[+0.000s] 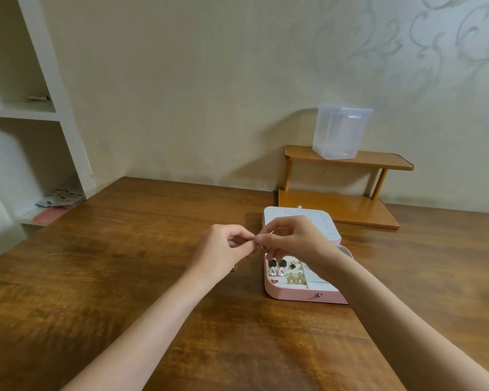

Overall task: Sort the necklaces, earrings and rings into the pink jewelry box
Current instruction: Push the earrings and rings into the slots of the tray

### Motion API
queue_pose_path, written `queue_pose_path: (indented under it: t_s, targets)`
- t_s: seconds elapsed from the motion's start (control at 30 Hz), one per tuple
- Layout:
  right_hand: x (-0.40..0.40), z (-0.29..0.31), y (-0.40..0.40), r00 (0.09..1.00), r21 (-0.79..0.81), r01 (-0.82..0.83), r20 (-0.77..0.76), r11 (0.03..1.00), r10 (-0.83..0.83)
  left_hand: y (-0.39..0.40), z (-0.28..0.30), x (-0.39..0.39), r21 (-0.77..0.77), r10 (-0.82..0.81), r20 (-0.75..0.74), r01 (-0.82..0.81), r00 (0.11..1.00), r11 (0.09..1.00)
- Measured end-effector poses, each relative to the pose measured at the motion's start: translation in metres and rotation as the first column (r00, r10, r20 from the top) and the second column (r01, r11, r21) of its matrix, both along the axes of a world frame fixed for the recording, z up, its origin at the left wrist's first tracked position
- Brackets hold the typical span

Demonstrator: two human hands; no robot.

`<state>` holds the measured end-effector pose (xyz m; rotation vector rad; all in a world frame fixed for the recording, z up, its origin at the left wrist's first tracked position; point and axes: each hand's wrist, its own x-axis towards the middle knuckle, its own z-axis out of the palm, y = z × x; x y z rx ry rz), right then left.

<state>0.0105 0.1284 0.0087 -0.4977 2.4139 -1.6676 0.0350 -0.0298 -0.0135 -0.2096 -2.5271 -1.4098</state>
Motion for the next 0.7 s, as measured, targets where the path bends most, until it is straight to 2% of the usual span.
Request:
queue_pose_path:
  t_s: [0.13,0.2,0.43,0.6,0.7]
  targets:
    - [-0.001,0.002,0.012,0.999,-0.058,-0.032,-0.028,0.998,0.030,0.006,-0.001,-0.005,0.185,0.017,0.016,-0.019,1.000,0.982]
    - [-0.001,0.002,0.016,0.999,-0.084,-0.039,-0.028,0.996,0.036,0.009,-0.002,-0.006,0.214,0.000,0.017,-0.003,1.000,0.977]
    - [-0.006,-0.003,0.023,0.999,-0.202,-0.010,0.045,0.979,0.019,0.015,-0.006,-0.010,0.180,-0.022,-0.040,0.029,0.999,0.983]
    - [-0.007,-0.002,0.023,0.999,-0.174,0.014,0.040,0.985,-0.007,0.020,-0.010,-0.012,0.163,0.010,-0.100,0.006,0.995,0.987]
    - [-0.009,-0.001,0.024,0.999,-0.159,0.022,0.036,0.987,-0.016,0.025,-0.008,-0.016,0.094,0.002,-0.132,0.010,0.991,0.996]
